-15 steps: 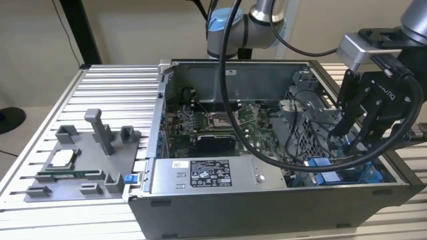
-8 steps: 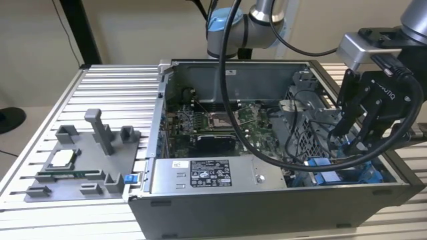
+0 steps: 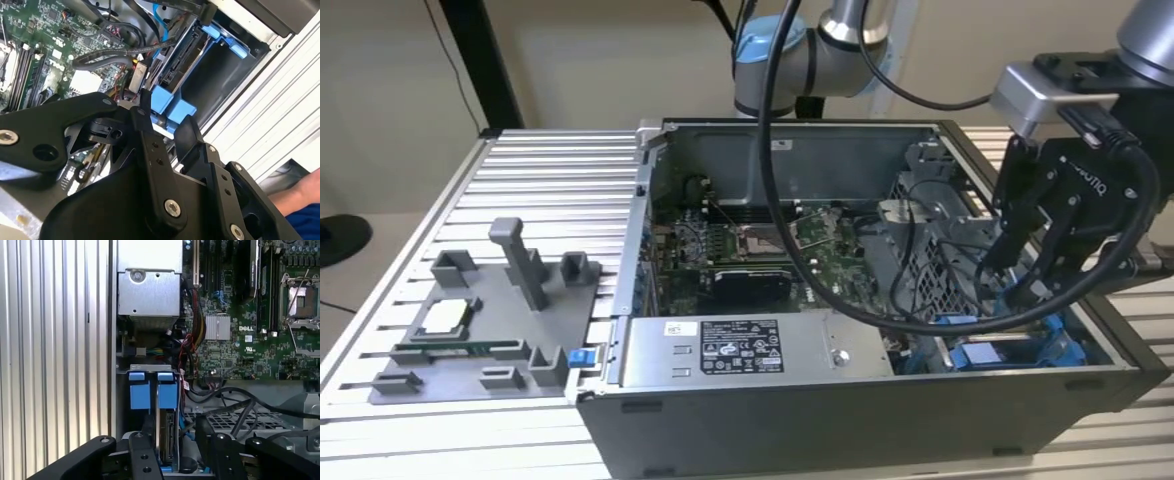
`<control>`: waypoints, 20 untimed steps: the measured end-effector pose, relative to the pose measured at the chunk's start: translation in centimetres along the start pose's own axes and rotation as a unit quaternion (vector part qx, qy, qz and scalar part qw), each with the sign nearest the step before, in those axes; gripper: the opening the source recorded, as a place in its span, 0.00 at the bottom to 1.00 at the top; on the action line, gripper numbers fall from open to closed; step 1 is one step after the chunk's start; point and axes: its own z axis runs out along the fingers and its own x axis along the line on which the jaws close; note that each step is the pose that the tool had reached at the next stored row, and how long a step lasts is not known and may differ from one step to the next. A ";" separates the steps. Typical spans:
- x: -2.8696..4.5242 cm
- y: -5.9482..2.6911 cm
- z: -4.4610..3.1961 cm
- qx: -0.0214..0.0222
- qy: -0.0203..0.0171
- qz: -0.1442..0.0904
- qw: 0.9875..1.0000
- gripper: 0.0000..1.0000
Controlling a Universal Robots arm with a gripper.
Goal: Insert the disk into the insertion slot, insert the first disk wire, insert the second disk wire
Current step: 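Insert the disk into the insertion slot, then insert the first disk wire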
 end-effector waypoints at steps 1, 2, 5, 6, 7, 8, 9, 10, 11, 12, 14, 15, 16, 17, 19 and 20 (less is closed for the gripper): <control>-0.08 -0.01 0.01 0.000 0.000 0.000 1.000 1.00; -0.18 -0.01 0.03 0.001 0.000 0.000 1.000 1.00; -0.29 0.01 -0.35 0.001 0.000 0.000 1.000 1.00; -0.32 0.03 -0.81 0.001 0.000 0.000 1.000 1.00; -0.34 0.05 -1.26 0.001 0.000 0.000 1.000 1.00; -0.36 0.07 -1.68 0.001 0.000 -0.001 1.000 1.00; -0.38 0.08 -1.89 0.001 0.000 -0.001 1.000 1.00; -0.40 0.08 -1.91 0.002 0.000 -0.001 1.000 1.00; -0.43 0.08 -1.90 0.004 0.000 -0.002 1.000 1.00; -0.49 0.09 -1.91 0.007 0.000 -0.003 1.000 1.00; -0.60 0.08 -1.91 0.019 0.000 -0.006 1.000 1.00; -0.64 0.08 -1.90 0.026 0.000 -0.008 1.000 1.00; -0.67 0.09 -1.88 0.033 0.000 -0.009 0.999 1.00; -0.70 0.08 -1.89 0.041 0.001 -0.010 0.999 1.00; -0.77 0.08 -1.84 0.058 0.002 -0.012 0.998 1.00; -0.83 0.08 -1.82 0.064 0.004 -0.013 0.998 1.00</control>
